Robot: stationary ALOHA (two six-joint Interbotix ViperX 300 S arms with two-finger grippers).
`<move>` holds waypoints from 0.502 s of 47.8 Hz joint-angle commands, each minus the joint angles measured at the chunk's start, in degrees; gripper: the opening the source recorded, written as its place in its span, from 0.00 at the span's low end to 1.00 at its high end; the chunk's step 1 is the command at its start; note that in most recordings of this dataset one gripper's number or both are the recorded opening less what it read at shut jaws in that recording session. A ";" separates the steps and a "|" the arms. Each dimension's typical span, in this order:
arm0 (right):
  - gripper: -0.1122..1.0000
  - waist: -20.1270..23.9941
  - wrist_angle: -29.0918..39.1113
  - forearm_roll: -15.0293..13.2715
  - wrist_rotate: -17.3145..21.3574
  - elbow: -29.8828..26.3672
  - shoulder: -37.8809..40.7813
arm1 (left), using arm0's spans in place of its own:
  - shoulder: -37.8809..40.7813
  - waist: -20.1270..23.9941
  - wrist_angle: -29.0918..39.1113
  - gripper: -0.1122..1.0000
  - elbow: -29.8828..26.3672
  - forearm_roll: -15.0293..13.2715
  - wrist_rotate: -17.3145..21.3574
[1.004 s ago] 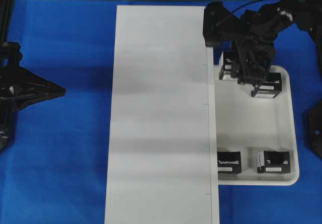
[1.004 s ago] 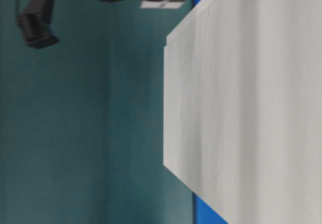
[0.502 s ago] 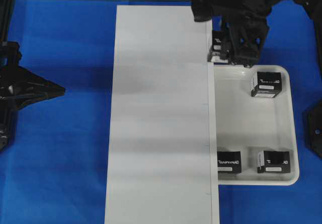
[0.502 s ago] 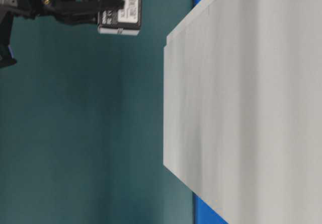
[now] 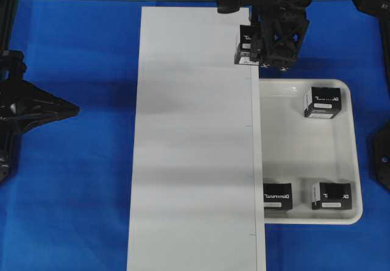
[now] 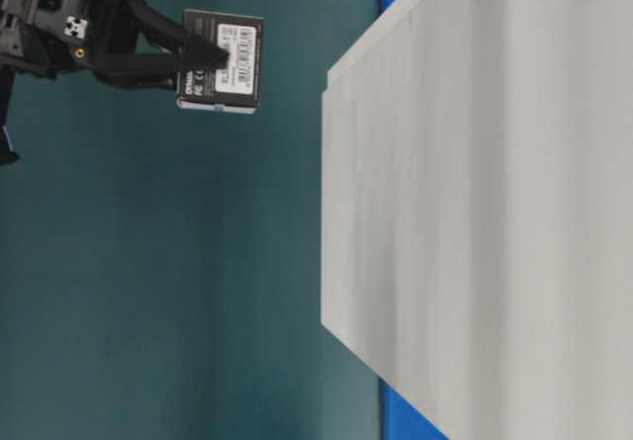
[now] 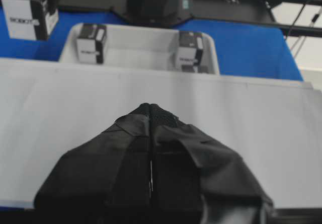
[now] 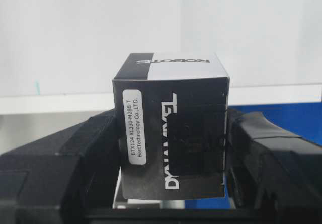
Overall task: Place the box from the white plastic tray onto the white base.
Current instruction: 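Lift the box with the right gripper and carry it left over the base, then lower the held box onto the white base's upper edge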
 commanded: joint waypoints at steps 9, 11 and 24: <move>0.62 0.62 -2.55 0.18 -0.09 -0.88 2.29 | 0.26 0.00 -0.53 0.04 -1.67 0.09 0.00; 0.62 0.62 -2.72 0.09 -0.18 -0.88 2.81 | 0.26 0.00 -0.53 0.04 -1.67 0.09 0.00; 0.62 0.70 -2.90 -0.18 -1.41 -0.88 5.36 | 0.26 0.09 -0.53 0.04 -1.67 0.09 0.00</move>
